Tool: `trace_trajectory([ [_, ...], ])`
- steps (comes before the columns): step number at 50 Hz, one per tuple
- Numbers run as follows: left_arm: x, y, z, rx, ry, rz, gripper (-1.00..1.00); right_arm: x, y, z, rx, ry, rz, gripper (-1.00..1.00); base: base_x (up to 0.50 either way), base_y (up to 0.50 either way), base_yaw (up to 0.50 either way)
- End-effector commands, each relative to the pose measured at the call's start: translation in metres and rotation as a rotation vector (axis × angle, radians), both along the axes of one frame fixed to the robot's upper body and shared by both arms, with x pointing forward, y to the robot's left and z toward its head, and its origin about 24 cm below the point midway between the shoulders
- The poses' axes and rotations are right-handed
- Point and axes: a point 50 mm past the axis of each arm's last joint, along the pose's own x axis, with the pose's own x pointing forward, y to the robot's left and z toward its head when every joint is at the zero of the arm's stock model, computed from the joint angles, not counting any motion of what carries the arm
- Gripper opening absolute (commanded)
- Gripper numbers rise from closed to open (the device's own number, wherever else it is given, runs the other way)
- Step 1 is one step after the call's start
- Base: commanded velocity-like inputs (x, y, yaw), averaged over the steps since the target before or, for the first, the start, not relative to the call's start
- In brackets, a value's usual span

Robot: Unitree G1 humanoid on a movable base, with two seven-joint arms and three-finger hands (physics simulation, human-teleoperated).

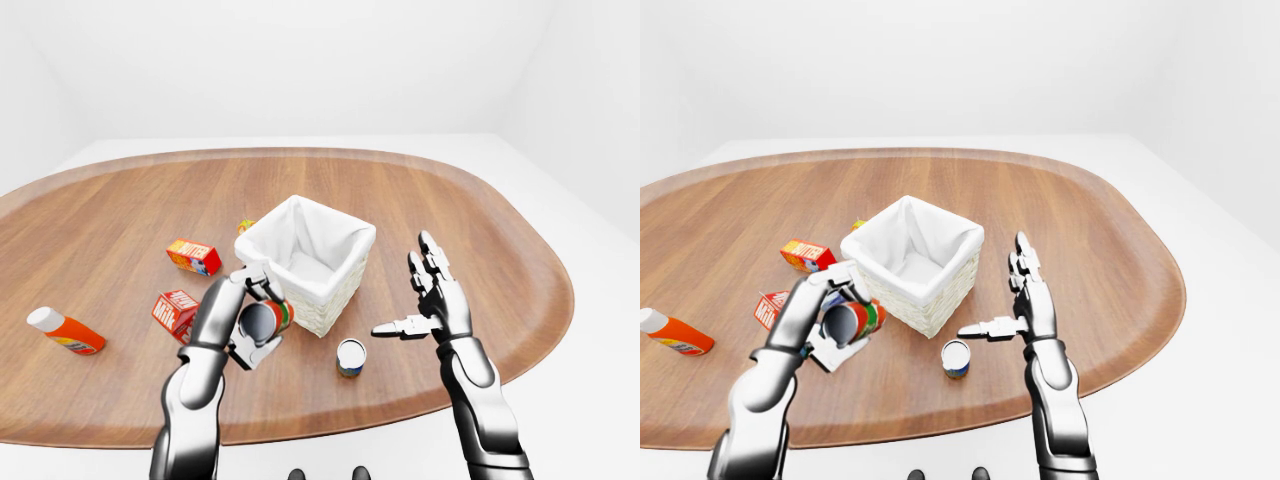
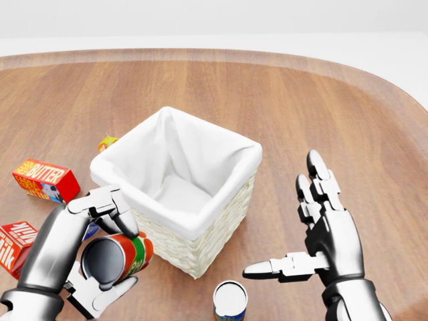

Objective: Pick up the tomato sauce, and put it in the basket.

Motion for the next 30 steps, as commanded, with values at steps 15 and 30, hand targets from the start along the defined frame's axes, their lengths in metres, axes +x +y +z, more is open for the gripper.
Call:
trace_trajectory([
  [15, 0.005, -0.002, 0.029, -0.012, -0.119, -0.038, -1.0, 0.0, 0.001, -0.002, -0.003, 0.007, 0.001, 1.0, 0.0, 0.0, 0.0],
  [30, 0.009, -0.006, 0.042, 0.004, -0.17, -0.064, -1.0, -0.001, 0.001, -0.002, -0.003, 0.007, 0.001, 1.0, 0.0, 0.0, 0.0],
])
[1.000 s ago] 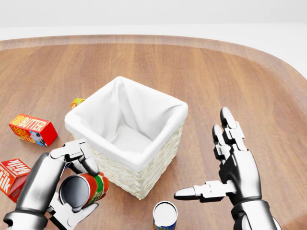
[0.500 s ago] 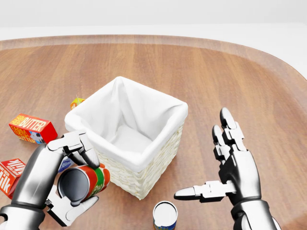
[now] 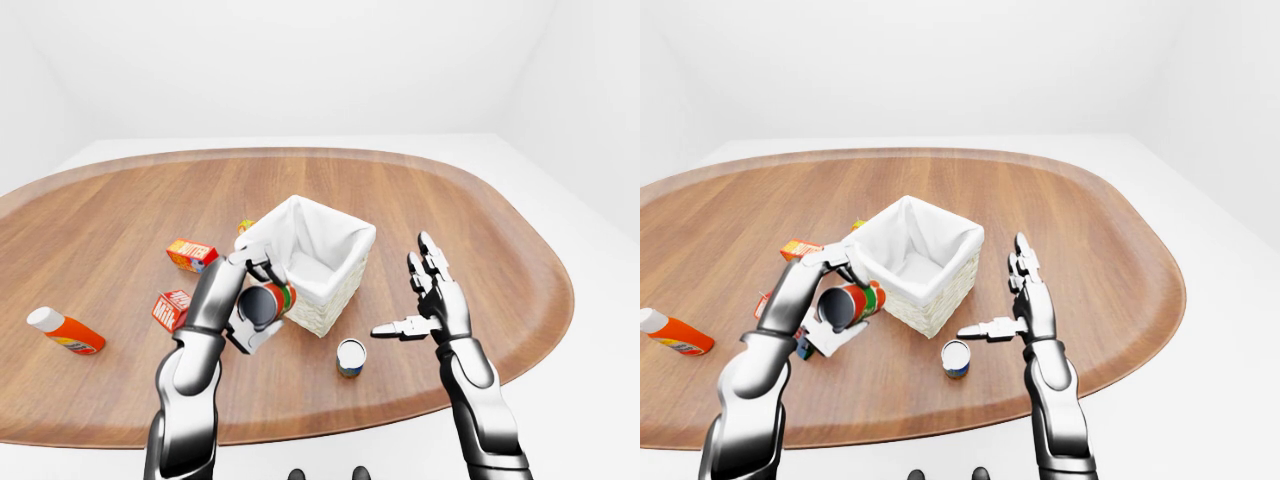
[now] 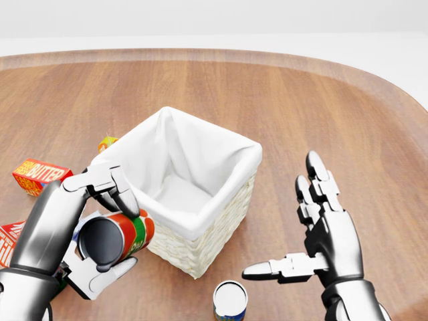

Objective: Pick up the tomato sauce, and put it in the basket.

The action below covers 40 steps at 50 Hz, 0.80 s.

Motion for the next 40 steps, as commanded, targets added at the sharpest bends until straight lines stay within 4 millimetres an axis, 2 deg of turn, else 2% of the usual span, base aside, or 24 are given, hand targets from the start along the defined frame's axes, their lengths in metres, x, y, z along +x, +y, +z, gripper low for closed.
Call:
trace_trajectory([
  [1, 0.003, -0.002, 0.012, -0.021, -0.056, -0.019, -1.0, 0.0, 0.0, -0.001, 0.0, 0.006, 0.001, 1.0, 0.0, 0.0, 0.0],
  [14, 0.009, -0.005, 0.021, -0.006, -0.085, -0.036, -1.0, 0.001, 0.0, -0.002, -0.001, 0.008, 0.0, 1.0, 0.0, 0.0, 0.0],
  [25, 0.023, -0.005, 0.025, 0.012, -0.089, -0.04, -1.0, 0.002, -0.001, -0.003, -0.001, 0.013, -0.002, 1.0, 0.0, 0.0, 0.0],
  [40, 0.033, -0.007, 0.037, 0.026, -0.124, -0.058, -1.0, 0.002, 0.0, -0.007, -0.003, 0.031, -0.002, 1.0, 0.0, 0.0, 0.0],
])
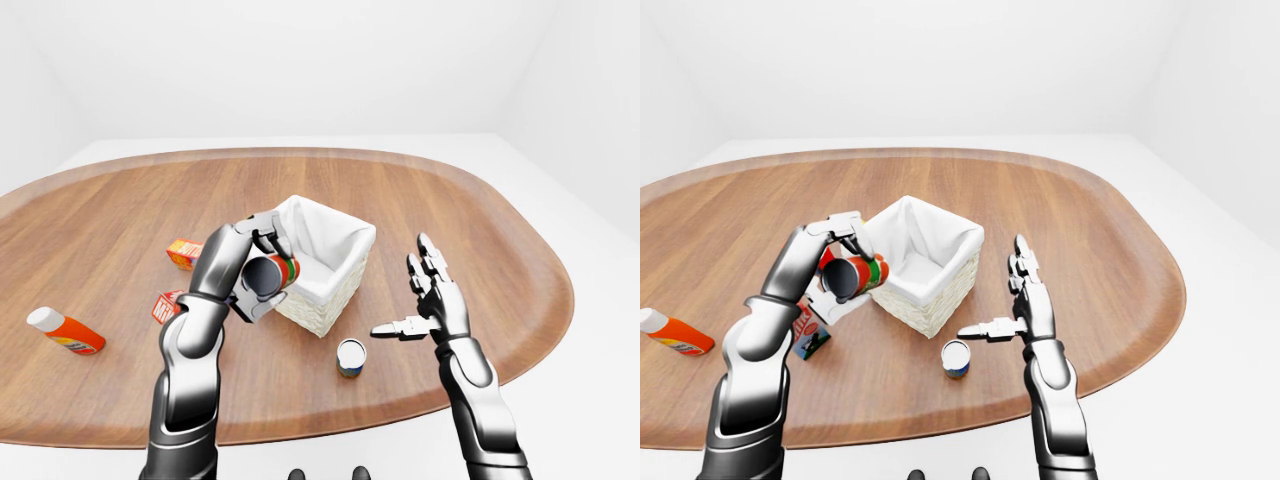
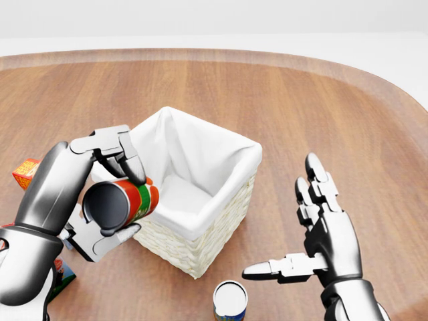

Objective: Pick up the tomato sauce, and put it in the basket.

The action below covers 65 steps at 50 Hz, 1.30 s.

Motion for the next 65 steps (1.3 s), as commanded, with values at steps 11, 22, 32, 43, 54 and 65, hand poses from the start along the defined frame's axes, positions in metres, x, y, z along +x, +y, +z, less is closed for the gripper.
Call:
trace_trajectory([
  [11, 0.026, 0.001, 0.011, -0.032, -0.018, -0.005, -1.0, 0.0, 0.0, -0.001, -0.002, 0.005, 0.0, 1.0, 0.0, 0.0, 0.0],
  [22, 0.051, 0.001, 0.005, -0.037, 0.036, 0.013, -1.0, 0.0, 0.0, -0.002, -0.001, 0.011, -0.001, 1.0, 0.0, 0.0, 0.0],
  [32, 0.08, 0.005, -0.001, -0.055, 0.103, 0.053, -1.0, 0.001, 0.0, -0.003, 0.0, 0.014, -0.001, 1.0, 0.0, 0.0, 0.0],
  [43, 0.097, 0.003, -0.003, -0.059, 0.15, 0.072, -1.0, 0.002, -0.001, -0.003, 0.001, 0.013, -0.004, 1.0, 0.0, 0.0, 0.0],
  [54, 0.109, -0.002, -0.008, -0.053, 0.19, 0.083, -1.0, 0.002, -0.002, -0.001, 0.002, 0.005, -0.007, 1.0, 0.0, 0.0, 0.0],
  [65, 0.12, -0.006, -0.011, -0.047, 0.23, 0.101, -1.0, 0.003, -0.002, -0.005, 0.003, 0.02, -0.007, 1.0, 0.0, 0.0, 0.0],
])
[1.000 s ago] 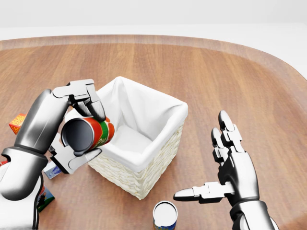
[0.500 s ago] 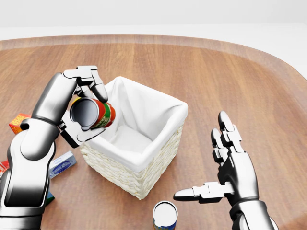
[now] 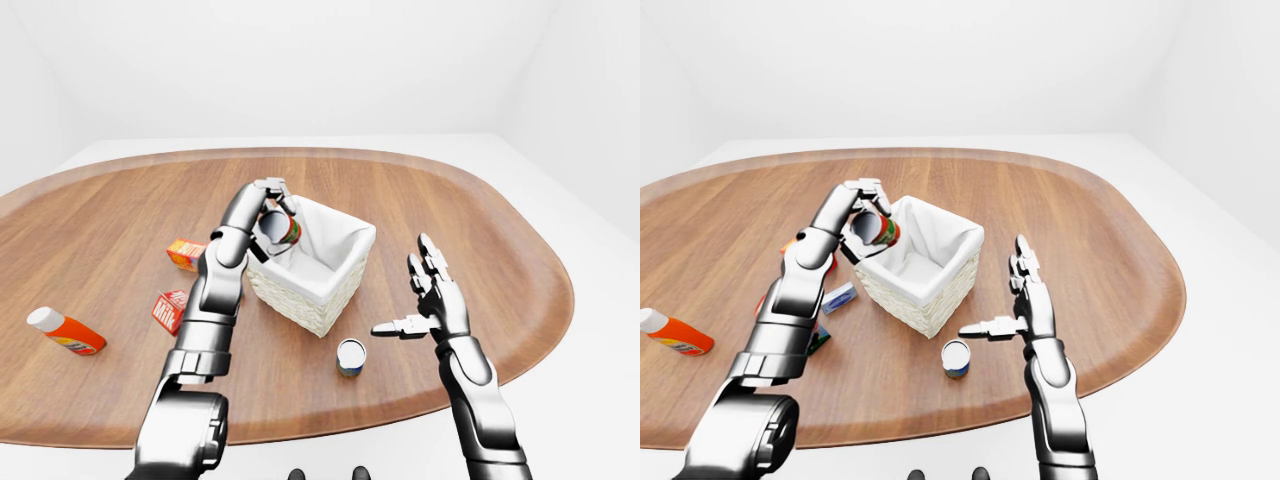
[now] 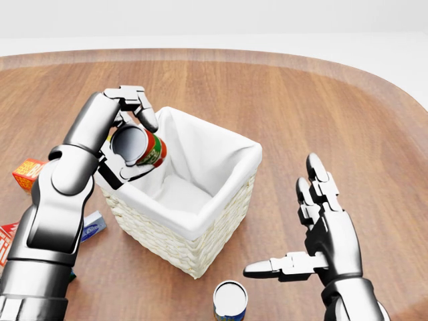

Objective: Pick up the tomato sauce, and put it in the basket.

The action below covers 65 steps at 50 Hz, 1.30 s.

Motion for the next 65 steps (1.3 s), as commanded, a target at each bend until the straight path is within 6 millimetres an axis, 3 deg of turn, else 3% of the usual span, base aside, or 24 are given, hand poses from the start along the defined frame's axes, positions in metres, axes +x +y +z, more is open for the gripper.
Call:
trace_trajectory([
  [1, 0.012, -0.004, -0.002, -0.031, 0.029, 0.025, -1.0, 0.001, 0.0, -0.003, 0.001, 0.015, 0.0, 1.0, 0.0, 0.0, 0.0],
  [10, 0.017, -0.005, -0.008, -0.037, 0.061, 0.039, -1.0, 0.0, 0.0, -0.003, 0.0, 0.012, 0.001, 1.0, 0.0, 0.0, 0.0],
  [18, 0.027, -0.006, -0.025, -0.035, 0.127, 0.071, -1.0, 0.0, 0.001, -0.005, -0.001, 0.02, 0.004, 1.0, 0.0, 0.0, 0.0],
  [32, 0.036, -0.015, -0.03, -0.034, 0.145, 0.048, -1.0, 0.0, 0.001, -0.004, -0.001, 0.018, 0.003, 1.0, 0.0, 0.0, 0.0],
  [47, 0.039, -0.026, -0.032, -0.02, 0.159, 0.03, -1.0, 0.0, 0.001, -0.004, 0.001, 0.018, 0.005, 1.0, 0.0, 0.0, 0.0],
  [65, 0.037, -0.029, -0.049, 0.009, 0.228, 0.059, -1.0, 0.001, 0.0, -0.004, 0.002, 0.019, 0.004, 1.0, 0.0, 0.0, 0.0],
])
